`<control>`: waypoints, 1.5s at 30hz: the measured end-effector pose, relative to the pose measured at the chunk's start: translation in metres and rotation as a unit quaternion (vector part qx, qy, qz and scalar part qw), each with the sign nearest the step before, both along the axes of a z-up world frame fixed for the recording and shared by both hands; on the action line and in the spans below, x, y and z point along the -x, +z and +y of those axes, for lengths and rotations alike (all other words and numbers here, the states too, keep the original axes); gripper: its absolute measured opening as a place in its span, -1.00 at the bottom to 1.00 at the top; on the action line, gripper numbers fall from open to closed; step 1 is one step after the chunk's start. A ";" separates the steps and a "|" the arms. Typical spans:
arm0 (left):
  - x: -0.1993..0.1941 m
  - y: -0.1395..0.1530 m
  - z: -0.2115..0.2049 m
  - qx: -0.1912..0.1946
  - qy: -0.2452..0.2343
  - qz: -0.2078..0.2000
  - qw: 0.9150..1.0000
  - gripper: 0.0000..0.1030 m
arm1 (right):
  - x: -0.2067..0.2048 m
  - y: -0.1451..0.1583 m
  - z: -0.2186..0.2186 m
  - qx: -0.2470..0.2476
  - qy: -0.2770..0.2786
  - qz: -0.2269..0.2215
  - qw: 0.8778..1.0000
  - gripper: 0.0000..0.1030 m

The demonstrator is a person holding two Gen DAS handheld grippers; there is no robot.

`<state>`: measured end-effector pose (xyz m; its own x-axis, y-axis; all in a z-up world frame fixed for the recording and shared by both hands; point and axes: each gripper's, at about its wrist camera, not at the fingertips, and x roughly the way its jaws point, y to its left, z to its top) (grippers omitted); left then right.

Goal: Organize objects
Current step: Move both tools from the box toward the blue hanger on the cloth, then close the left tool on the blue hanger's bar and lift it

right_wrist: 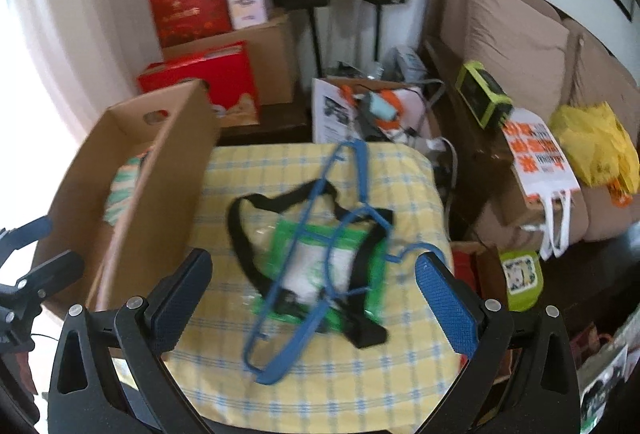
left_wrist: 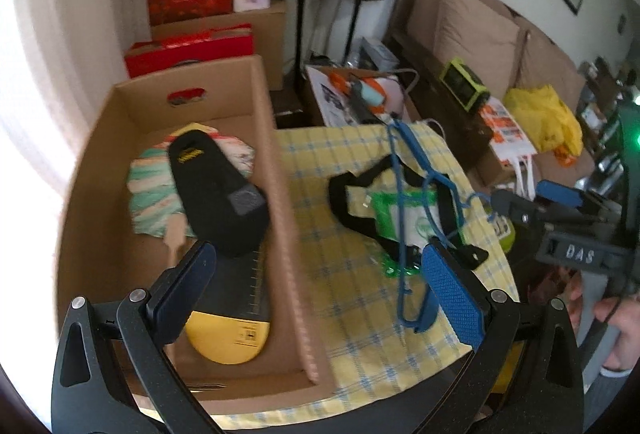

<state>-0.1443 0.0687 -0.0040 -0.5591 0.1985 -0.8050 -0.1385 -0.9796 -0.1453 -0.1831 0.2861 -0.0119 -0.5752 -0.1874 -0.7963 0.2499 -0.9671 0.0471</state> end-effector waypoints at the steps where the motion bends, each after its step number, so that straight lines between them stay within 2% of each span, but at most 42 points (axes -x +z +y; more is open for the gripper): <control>1: 0.000 -0.003 0.006 0.000 -0.005 -0.002 1.000 1.00 | 0.001 -0.002 0.007 0.003 -0.007 -0.003 1.000 0.99; 17: 0.003 -0.052 0.095 0.008 -0.074 -0.031 0.997 1.00 | 0.022 -0.041 0.099 0.037 -0.098 -0.036 0.994 0.94; 27: 0.014 -0.097 0.123 0.030 -0.087 -0.071 0.993 1.00 | 0.043 -0.080 0.129 0.050 -0.125 -0.086 0.987 0.44; 31: 0.019 -0.113 0.127 0.035 -0.085 -0.087 0.992 1.00 | 0.052 -0.091 0.128 0.045 -0.124 -0.100 0.986 0.34; 33: 0.022 -0.120 0.129 0.035 -0.084 -0.096 0.991 1.00 | 0.057 -0.097 0.124 0.034 -0.122 -0.107 0.986 0.11; 43: 0.028 -0.144 0.132 0.030 -0.080 -0.126 0.988 1.00 | 0.073 -0.117 0.114 0.016 -0.122 -0.128 0.984 0.08; 45: 0.028 -0.149 0.132 0.029 -0.080 -0.133 0.987 0.99 | 0.075 -0.120 0.114 0.018 -0.122 -0.131 0.984 -0.04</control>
